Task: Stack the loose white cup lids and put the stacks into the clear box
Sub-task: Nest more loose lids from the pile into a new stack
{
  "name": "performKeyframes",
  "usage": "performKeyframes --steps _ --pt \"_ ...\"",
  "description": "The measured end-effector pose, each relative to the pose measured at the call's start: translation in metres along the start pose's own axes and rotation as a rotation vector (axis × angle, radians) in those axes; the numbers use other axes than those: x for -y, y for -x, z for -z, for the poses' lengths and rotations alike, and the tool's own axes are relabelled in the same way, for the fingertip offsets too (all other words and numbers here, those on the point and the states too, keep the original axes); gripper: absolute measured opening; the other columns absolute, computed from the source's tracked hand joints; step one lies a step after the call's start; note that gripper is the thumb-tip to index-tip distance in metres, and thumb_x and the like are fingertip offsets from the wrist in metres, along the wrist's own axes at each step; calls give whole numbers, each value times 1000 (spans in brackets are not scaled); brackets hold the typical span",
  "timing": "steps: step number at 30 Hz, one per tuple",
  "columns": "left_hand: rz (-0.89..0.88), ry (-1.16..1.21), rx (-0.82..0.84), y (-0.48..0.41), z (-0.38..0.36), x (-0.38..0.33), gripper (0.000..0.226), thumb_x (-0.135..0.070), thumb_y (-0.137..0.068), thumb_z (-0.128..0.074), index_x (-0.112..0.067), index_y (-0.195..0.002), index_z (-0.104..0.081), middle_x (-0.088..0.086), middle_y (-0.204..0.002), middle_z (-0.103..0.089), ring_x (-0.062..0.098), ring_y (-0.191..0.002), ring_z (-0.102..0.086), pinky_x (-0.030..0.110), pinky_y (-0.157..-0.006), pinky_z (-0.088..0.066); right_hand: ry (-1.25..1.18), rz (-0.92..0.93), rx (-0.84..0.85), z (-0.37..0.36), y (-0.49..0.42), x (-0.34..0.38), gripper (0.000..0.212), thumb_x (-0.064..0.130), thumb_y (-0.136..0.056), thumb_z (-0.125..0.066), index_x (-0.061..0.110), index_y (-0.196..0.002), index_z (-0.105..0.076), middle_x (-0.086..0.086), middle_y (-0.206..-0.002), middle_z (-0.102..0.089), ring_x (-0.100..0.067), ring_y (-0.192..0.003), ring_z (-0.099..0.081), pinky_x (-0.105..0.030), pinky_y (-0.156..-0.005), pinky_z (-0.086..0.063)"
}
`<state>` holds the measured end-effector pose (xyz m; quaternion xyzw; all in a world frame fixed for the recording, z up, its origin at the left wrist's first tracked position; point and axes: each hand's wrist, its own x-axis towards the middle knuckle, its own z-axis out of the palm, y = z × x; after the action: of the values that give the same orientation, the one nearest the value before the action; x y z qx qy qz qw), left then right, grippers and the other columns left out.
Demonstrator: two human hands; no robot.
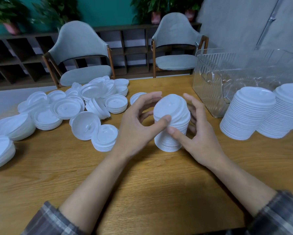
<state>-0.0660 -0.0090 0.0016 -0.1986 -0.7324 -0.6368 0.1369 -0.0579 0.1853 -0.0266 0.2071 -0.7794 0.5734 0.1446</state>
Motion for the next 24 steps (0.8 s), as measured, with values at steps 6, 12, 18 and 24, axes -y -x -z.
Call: performKeyframes --steps 6,12,18,24 --pt "1 -6 20 1 -3 -1 56 -14 -89 -78 -17 -141 -60 -4 -135 -70 12 -135 -59 39 -112 -49 25 16 15 0 0 -4 85 53 -89 -75 45 -159 -26 18 -152 -49 -12 -141 -50 -47 -113 -46" --pt "32 -43 59 2 -6 -1 56 -15 -92 -72 -22 -146 -58 -11 -141 -65 10 -138 -56 45 -116 -46 69 37 22 1 0 -5 75 55 -89 -72 37 -153 -37 19 -149 -49 -13 -138 -51 -49 -109 -50" --pt "58 -58 36 4 -12 -3 52 -22 -92 -81 -28 -140 -62 -19 -134 -67 1 -131 -58 32 -106 -50 45 15 23 1 1 -7 74 56 -85 -75 38 -147 -39 13 -143 -55 -16 -133 -56 -49 -104 -53" --pt "86 -11 37 3 -8 -1 54 -21 -88 -84 -23 -138 -64 -15 -133 -70 4 -129 -61 35 -108 -51 67 22 28 1 1 -4 75 55 -84 -76 38 -147 -38 15 -142 -54 -15 -133 -56 -48 -104 -53"
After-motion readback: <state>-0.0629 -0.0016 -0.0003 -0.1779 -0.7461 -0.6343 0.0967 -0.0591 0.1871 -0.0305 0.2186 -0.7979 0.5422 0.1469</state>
